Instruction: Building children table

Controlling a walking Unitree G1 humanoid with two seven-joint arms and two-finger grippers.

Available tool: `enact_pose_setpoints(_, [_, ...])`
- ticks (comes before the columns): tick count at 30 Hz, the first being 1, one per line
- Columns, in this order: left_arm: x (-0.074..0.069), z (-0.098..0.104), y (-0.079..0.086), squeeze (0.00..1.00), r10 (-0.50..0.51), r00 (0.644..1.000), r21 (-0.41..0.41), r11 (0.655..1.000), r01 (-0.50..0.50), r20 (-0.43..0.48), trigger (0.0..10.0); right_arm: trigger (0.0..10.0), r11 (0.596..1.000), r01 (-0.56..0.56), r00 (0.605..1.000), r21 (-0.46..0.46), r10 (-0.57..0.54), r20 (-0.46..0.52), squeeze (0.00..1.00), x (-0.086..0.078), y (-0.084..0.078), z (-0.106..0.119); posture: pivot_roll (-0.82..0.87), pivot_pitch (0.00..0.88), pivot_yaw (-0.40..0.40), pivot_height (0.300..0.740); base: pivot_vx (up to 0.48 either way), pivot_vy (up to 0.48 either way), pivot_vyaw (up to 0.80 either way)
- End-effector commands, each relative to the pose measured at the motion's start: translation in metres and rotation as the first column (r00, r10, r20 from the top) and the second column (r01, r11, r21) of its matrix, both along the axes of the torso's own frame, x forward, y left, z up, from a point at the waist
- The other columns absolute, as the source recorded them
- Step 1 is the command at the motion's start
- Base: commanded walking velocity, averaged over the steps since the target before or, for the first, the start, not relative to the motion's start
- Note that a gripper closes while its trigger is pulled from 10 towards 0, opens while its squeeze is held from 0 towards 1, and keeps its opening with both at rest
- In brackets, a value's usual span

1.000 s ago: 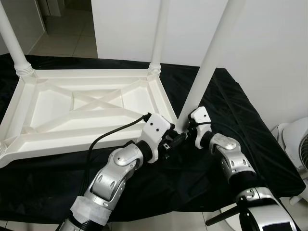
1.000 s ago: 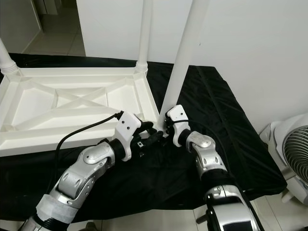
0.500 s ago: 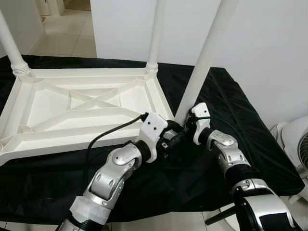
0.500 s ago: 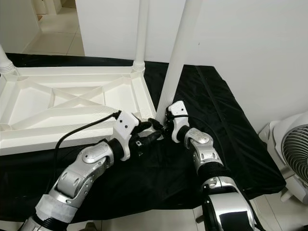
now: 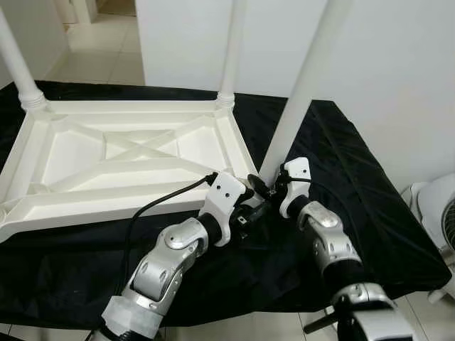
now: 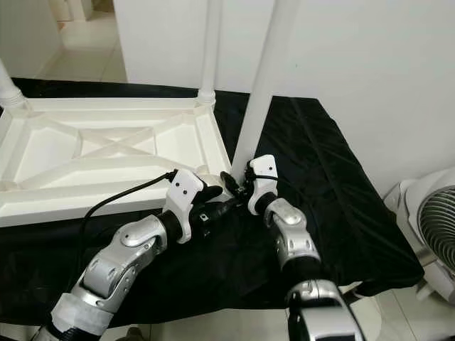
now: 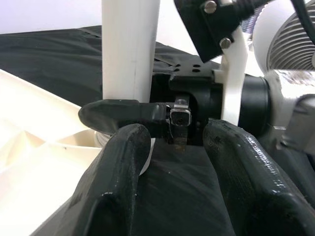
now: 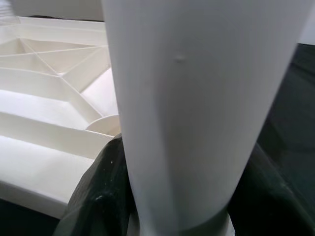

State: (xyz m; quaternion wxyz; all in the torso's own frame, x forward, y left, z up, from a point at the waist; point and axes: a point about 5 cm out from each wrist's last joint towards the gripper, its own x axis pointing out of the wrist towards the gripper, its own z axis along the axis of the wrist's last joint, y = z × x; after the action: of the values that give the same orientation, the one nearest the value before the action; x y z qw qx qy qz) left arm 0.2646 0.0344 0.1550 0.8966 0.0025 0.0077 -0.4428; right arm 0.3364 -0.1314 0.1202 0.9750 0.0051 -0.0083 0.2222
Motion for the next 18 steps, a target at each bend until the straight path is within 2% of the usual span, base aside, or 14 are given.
enact_pose_setpoints(1, [-0.004,-0.002,-0.003,0.00,-0.026,0.999,-0.007,1.000,0.026,-0.023,10.0,0.0,0.986,0.169,0.984,0.004,-0.169,-0.056,0.00,-0.008,-0.005,-0.009,0.13,0.002,-0.083,0.740,0.000,0.000,0.00])
enact_pose_setpoints(2, [-0.004,-0.002,-0.003,0.00,-0.026,0.999,-0.007,1.000,0.026,-0.023,10.0,0.0,0.986,0.169,0.984,0.004,-0.169,-0.056,0.00,-0.008,-0.005,-0.009,0.13,0.002,-0.083,0.740,0.000,0.000,0.00])
enact_pose_setpoints(3, [-0.005,-0.003,-0.004,0.00,-0.030,0.999,-0.008,1.000,0.030,-0.026,10.0,0.0,0.969,0.249,0.967,0.001,-0.248,-0.062,0.00,-0.013,-0.007,-0.011,0.12,0.004,-0.080,0.740,0.000,0.000,0.00])
enact_pose_setpoints(4, [-0.005,-0.003,-0.004,0.00,-0.030,0.999,-0.008,1.000,0.030,-0.026,10.0,0.0,0.969,0.249,0.967,0.001,-0.248,-0.062,0.00,-0.013,-0.007,-0.011,0.12,0.004,-0.080,0.740,0.000,0.000,0.00])
enact_pose_setpoints(6, [-0.006,-0.003,-0.004,0.00,-0.037,0.999,-0.009,0.999,0.036,-0.030,10.0,0.0,0.939,0.344,0.936,-0.001,-0.343,-0.074,0.00,-0.019,-0.010,-0.014,0.12,0.006,-0.074,0.740,0.000,0.000,0.00])
enact_pose_setpoints(7, [-0.006,-0.003,-0.004,0.00,-0.037,0.999,-0.009,0.999,0.036,-0.030,10.0,0.0,0.939,0.344,0.936,-0.001,-0.343,-0.074,0.00,-0.019,-0.010,-0.014,0.12,0.006,-0.074,0.740,0.000,0.000,0.00])
enact_pose_setpoints(9, [-0.007,-0.003,-0.005,0.00,-0.047,0.998,-0.007,0.999,0.047,-0.032,10.0,0.0,0.880,0.475,0.877,-0.005,-0.474,-0.077,0.00,-0.028,-0.016,-0.015,0.11,0.006,-0.064,0.740,0.000,0.000,0.00])
enact_pose_setpoints(10, [-0.007,-0.003,-0.005,0.00,-0.047,0.998,-0.007,0.999,0.047,-0.032,10.0,0.0,0.880,0.475,0.877,-0.005,-0.474,-0.077,0.00,-0.028,-0.016,-0.015,0.11,0.006,-0.064,0.740,0.000,0.000,0.00])
enact_pose_setpoints(11, [-0.007,-0.003,-0.006,0.00,-0.051,0.998,-0.006,0.999,0.051,-0.032,10.0,0.0,0.853,0.521,0.851,-0.006,-0.520,-0.074,0.00,-0.031,-0.018,-0.015,0.11,0.006,-0.064,0.740,0.000,0.000,0.00])
enact_pose_setpoints(13, [-0.007,-0.003,-0.006,0.00,-0.051,0.998,-0.006,0.999,0.051,-0.032,10.0,0.0,0.853,0.521,0.851,-0.006,-0.520,-0.074,0.00,-0.031,-0.018,-0.015,0.11,0.006,-0.064,0.740,0.000,0.000,0.00])
enact_pose_setpoints(14, [-0.007,-0.003,-0.006,0.00,-0.060,0.998,-0.002,0.998,0.059,-0.032,10.0,0.0,0.811,0.585,0.809,-0.019,-0.584,-0.068,0.00,-0.037,-0.023,-0.013,0.11,0.006,-0.056,0.740,0.000,0.000,0.00])
enact_pose_setpoints(18, [-0.007,-0.003,-0.006,0.00,-0.064,0.997,0.000,0.998,0.064,-0.031,10.0,0.0,0.800,0.600,0.797,-0.028,-0.600,-0.069,0.00,-0.038,-0.027,-0.012,0.11,0.006,-0.056,0.740,0.000,0.000,0.00])
